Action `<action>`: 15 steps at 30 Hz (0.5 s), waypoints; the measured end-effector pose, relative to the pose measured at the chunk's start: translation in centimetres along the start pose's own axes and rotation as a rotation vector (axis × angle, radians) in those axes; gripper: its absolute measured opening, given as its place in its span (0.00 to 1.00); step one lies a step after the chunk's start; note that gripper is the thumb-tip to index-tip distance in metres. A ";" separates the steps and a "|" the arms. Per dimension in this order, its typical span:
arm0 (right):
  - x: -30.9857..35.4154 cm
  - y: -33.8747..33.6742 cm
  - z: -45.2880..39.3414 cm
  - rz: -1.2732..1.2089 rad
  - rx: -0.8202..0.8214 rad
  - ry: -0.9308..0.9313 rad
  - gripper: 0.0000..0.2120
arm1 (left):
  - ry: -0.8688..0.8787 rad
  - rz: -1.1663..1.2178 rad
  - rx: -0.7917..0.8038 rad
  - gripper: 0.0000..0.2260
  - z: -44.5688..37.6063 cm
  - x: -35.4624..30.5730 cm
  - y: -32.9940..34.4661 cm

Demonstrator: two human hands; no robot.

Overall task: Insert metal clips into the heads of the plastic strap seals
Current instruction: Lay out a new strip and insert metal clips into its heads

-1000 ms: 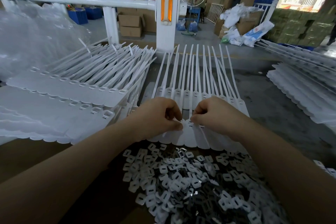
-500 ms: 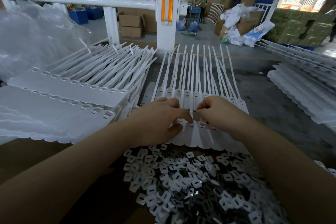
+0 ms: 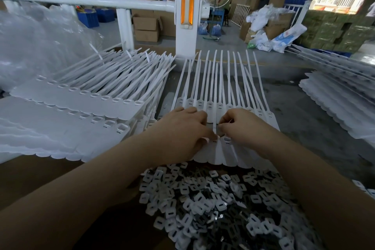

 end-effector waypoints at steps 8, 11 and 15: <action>-0.1 -0.1 0.1 -0.017 0.013 -0.007 0.07 | -0.111 0.679 0.229 0.04 1.0 0.5 -1.5; 0.0 -0.1 0.2 -0.013 0.018 -0.014 0.07 | -0.079 0.642 0.373 0.05 1.3 -0.2 -1.1; -0.1 -0.2 0.3 -0.012 0.017 -0.018 0.07 | -0.080 0.641 0.440 0.08 1.3 -0.5 -1.1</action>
Point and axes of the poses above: each hand's wrist, its own z-axis away from the middle knuckle, its own y-axis out of the palm, x = y × z, the point moved 4 cm from there along -z, towards the middle knuckle, and after that the axes turned 11 degrees about z, right-handed, at the moved point
